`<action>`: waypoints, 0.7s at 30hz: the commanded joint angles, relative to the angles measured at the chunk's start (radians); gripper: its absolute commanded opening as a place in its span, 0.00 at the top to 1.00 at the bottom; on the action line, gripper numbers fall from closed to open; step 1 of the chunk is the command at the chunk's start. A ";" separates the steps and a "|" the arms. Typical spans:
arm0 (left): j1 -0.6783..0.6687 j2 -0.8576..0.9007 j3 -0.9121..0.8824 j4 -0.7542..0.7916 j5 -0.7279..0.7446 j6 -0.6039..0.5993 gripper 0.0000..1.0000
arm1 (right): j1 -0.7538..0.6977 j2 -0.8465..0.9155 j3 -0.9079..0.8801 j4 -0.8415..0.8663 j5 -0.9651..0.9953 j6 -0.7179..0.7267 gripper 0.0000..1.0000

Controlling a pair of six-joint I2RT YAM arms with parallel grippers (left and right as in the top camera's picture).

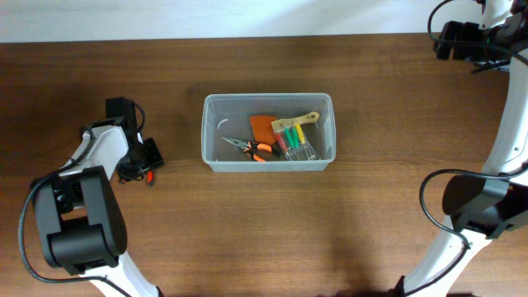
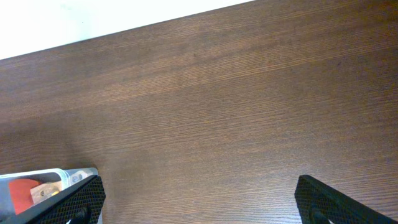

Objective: Pack container
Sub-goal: 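Retract the right arm and move the left gripper to the small cutters, then close the left gripper on the red-black diagonal cutters handle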

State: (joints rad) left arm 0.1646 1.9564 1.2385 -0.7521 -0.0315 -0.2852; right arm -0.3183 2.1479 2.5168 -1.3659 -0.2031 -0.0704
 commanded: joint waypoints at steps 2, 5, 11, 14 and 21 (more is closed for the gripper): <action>0.002 0.039 -0.001 -0.001 0.024 -0.006 0.51 | -0.003 0.005 -0.007 0.000 -0.002 0.008 0.02; 0.002 0.039 -0.001 -0.003 0.024 -0.006 0.51 | -0.003 0.005 -0.007 0.000 -0.002 0.008 0.02; 0.002 0.039 -0.001 -0.008 0.024 -0.006 0.56 | -0.003 0.005 -0.007 0.000 -0.002 0.008 0.02; 0.002 0.039 -0.001 -0.008 0.024 -0.006 0.62 | -0.003 0.005 -0.007 0.000 -0.002 0.008 0.02; 0.002 0.039 -0.001 -0.008 0.024 -0.006 0.73 | -0.003 0.005 -0.007 0.000 -0.002 0.008 0.01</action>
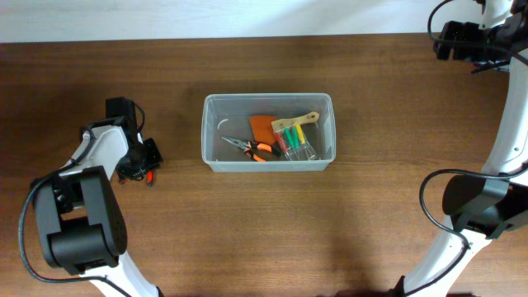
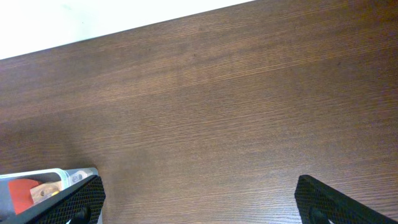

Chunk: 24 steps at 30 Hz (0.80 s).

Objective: Pack container
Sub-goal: 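Close the left gripper on the red-black diagonal cutters handle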

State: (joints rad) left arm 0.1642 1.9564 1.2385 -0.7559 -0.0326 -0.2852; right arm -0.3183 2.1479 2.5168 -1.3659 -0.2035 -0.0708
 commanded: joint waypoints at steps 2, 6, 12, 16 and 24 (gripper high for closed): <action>0.002 0.039 -0.001 -0.004 0.025 -0.006 0.77 | -0.003 0.005 -0.007 0.000 -0.002 0.009 0.02; 0.002 0.039 -0.001 -0.003 0.025 -0.006 0.87 | -0.003 0.005 -0.007 0.000 -0.002 0.009 0.02; 0.002 0.039 0.002 -0.003 0.024 -0.005 0.98 | -0.003 0.005 -0.007 0.000 -0.002 0.009 0.02; 0.002 0.037 0.036 -0.009 0.024 0.063 0.98 | -0.003 0.005 -0.007 0.000 -0.002 0.009 0.02; 0.000 0.020 0.290 -0.099 0.024 0.190 0.98 | -0.003 0.005 -0.007 0.000 -0.002 0.008 0.02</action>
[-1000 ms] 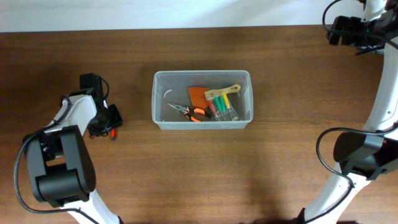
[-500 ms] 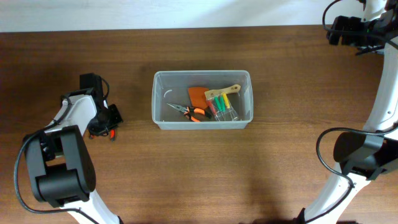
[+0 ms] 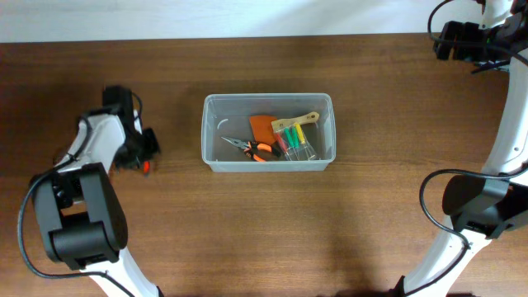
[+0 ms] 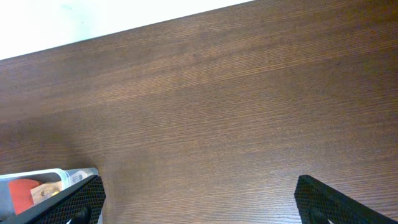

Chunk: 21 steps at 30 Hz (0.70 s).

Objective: Pack container
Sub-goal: 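Close the left gripper on the red-black diagonal cutters handle, then lift the cutters with the left gripper and carry over the container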

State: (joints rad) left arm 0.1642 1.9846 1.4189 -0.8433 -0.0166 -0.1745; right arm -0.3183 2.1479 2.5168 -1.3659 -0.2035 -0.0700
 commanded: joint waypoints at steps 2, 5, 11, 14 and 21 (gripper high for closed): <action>-0.006 -0.008 0.192 -0.041 0.008 0.130 0.98 | -0.003 0.005 -0.007 0.000 -0.002 0.008 0.02; -0.023 -0.008 0.318 -0.079 0.008 0.190 0.98 | -0.003 0.005 -0.007 0.000 -0.002 0.008 0.02; -0.093 -0.009 0.543 -0.121 0.008 0.317 0.98 | -0.003 0.005 -0.007 0.000 -0.002 0.008 0.02; -0.161 -0.010 0.623 -0.126 0.009 0.433 0.98 | -0.003 0.005 -0.007 0.000 -0.002 0.008 0.02; -0.360 -0.010 0.671 -0.108 0.008 0.731 0.98 | -0.003 0.005 -0.007 0.000 -0.002 0.008 0.02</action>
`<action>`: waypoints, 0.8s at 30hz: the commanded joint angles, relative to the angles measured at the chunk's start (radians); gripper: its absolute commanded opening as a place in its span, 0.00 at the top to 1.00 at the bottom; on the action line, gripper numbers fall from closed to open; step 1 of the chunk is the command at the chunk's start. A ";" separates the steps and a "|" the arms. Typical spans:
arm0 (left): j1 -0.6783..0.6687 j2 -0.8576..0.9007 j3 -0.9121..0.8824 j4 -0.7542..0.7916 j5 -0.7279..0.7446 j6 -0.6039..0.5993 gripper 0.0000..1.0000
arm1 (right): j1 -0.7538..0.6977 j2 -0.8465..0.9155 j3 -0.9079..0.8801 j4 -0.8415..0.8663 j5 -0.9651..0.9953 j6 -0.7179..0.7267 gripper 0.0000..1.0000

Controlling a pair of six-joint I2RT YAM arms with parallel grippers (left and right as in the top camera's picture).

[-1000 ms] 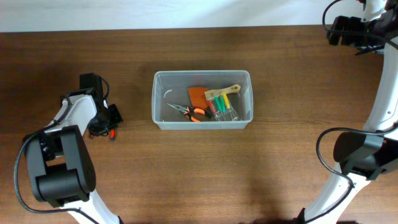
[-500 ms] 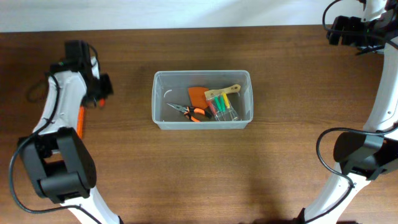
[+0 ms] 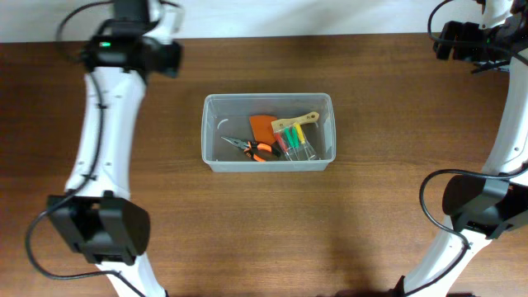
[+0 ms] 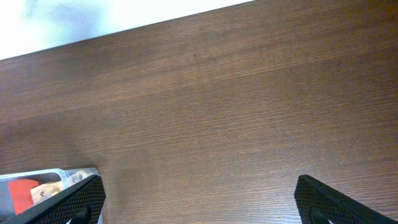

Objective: Pack container
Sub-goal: 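Lift the cutters with the left gripper and carry over the container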

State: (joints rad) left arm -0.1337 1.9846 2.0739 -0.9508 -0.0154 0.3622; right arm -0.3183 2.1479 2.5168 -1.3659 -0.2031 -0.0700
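Note:
A clear plastic container (image 3: 208, 132) stands at the table's middle, and its corner (image 4: 43, 175) shows in the right wrist view. Inside lie orange-handled pliers (image 3: 252, 148), an orange block (image 3: 262, 125), a case of coloured markers (image 3: 297, 142) and a wooden-handled tool (image 3: 295, 121). My left gripper (image 3: 163, 59) is raised at the back left, left of the container; its jaws and anything in them are hidden. My right gripper (image 4: 199, 210) hangs open and empty over bare wood at the back right, its fingers (image 4: 68, 200) wide apart.
The left arm (image 3: 103, 140) runs from its base at the front left up to the back edge. The right arm (image 3: 511, 124) stands along the right edge. A white wall borders the brown table (image 3: 371, 214) at the back.
My left arm was low at the table's left, on a small red-and-black thing; now it is raised at the back left. That thing no longer shows on the table. The right arm is unchanged.
My left gripper stayed low at the table's left by a small red-and-black thing through the first two moments. Then it and the thing had shifted slightly backward. Now the arm is up at the back left and the spot is bare. The container and right arm never moved.

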 commanded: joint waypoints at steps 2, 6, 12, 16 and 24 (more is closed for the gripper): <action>-0.117 -0.008 0.016 0.000 0.008 0.264 0.98 | -0.003 0.005 -0.007 0.000 -0.002 0.008 0.02; -0.187 -0.005 0.016 0.000 0.008 0.370 0.98 | -0.003 0.005 -0.007 0.000 -0.002 0.008 0.02; -0.229 -0.003 0.000 -0.001 0.066 0.418 0.98 | -0.003 0.005 -0.007 0.000 -0.002 0.008 0.02; -0.229 -0.002 -0.012 -0.009 0.161 0.465 0.98 | -0.003 0.005 -0.007 0.000 -0.002 0.008 0.02; -0.228 0.065 -0.027 -0.023 0.237 0.508 0.98 | -0.003 0.005 -0.007 0.000 -0.002 0.008 0.02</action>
State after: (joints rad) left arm -0.3637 1.9980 2.0598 -0.9638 0.1661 0.8314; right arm -0.3183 2.1479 2.5168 -1.3659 -0.2031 -0.0696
